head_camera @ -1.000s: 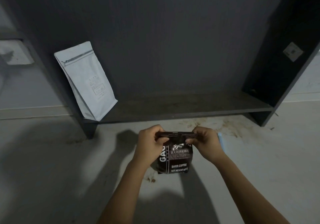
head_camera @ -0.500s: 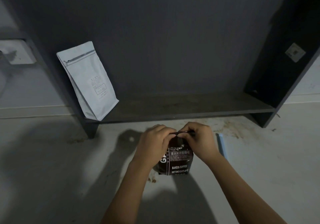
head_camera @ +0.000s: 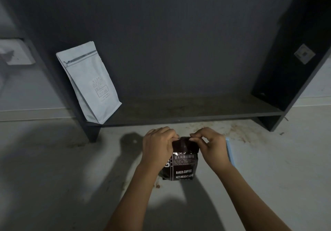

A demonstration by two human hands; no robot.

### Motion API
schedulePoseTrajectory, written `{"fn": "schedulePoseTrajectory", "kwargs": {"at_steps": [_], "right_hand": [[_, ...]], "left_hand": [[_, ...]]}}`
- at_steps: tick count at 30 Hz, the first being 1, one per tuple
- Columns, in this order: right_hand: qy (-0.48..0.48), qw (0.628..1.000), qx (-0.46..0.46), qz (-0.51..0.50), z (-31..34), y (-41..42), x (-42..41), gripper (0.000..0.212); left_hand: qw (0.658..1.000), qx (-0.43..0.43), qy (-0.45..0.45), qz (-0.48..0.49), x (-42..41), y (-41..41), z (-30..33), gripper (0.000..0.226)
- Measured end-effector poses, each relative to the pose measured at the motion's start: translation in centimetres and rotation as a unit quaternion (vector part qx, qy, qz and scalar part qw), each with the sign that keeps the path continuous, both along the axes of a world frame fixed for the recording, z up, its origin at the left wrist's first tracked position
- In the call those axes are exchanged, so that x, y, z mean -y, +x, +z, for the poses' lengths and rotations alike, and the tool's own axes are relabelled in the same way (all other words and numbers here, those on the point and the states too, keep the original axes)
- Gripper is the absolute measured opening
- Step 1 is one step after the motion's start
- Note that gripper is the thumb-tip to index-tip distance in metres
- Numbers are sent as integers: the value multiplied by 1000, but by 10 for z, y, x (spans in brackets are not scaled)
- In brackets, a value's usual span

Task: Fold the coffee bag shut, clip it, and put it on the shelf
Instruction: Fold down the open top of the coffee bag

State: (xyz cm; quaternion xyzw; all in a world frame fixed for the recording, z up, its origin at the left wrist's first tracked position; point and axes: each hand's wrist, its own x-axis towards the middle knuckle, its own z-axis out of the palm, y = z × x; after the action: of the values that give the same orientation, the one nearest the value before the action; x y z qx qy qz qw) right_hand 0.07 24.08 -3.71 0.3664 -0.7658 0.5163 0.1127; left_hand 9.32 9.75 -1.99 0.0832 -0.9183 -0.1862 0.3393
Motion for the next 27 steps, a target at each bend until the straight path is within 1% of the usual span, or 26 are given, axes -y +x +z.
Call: {"fn": "schedulePoseTrajectory", "kwargs": {"at_steps": [3,6,8,10,12,13,14,16,17,18,19,20,21,23,24,25,27], "right_hand": [[-9,999,40,-1,-1,-2,-4,10],[-38,995,87,-13,-7,-3,-11,15],[-34,995,90,-19,-9,-5,-12,19],[-16,997,75,-16,-8,-8,-12,18],[-7,997,80,-1,-7,-9,-13,16],[-16,996,92,-1,-8,-10,-14,15],[-37,993,110,-14,-8,-11,-17,14],[-85,983,136,-91,-16,-18,-26,17],[-83,976,137,-144,-23,-24,-33,20],[-56,969,141,-195,-32,-30,-40,23],[-11,960,150,-237,-41,-37,-47,28],[47,950,161,-264,-50,-42,-54,34],[111,938,175,-278,-58,-45,-59,41],[226,908,210,-284,-69,-45,-67,54],[264,895,222,-283,-74,-43,-69,58],[291,885,227,-284,-77,-41,-70,61],[321,871,230,-291,-85,-38,-70,57]], "left_hand": [[1000,-18,-3,3,2,2,-2,25],[1000,-24,6,-2,5,2,-6,24],[999,-27,26,-14,7,0,-10,22],[993,-39,103,-33,8,-1,-15,16],[973,-40,223,-42,9,1,-27,24],[960,-29,277,-43,10,2,-33,28],[949,-20,312,-36,11,3,-40,28],[938,-15,345,-14,16,3,-51,27],[936,-15,352,-6,18,3,-54,24],[937,-14,348,1,18,1,-54,15],[940,-16,340,1,16,0,-53,8],[943,-17,332,3,14,-1,-52,6],[946,-20,324,5,11,-3,-52,13],[952,-29,306,19,6,-4,-51,35],[952,-32,304,21,4,-5,-52,37],[951,-36,307,16,5,-6,-54,35],[943,-45,329,-7,5,-5,-54,33]]}}
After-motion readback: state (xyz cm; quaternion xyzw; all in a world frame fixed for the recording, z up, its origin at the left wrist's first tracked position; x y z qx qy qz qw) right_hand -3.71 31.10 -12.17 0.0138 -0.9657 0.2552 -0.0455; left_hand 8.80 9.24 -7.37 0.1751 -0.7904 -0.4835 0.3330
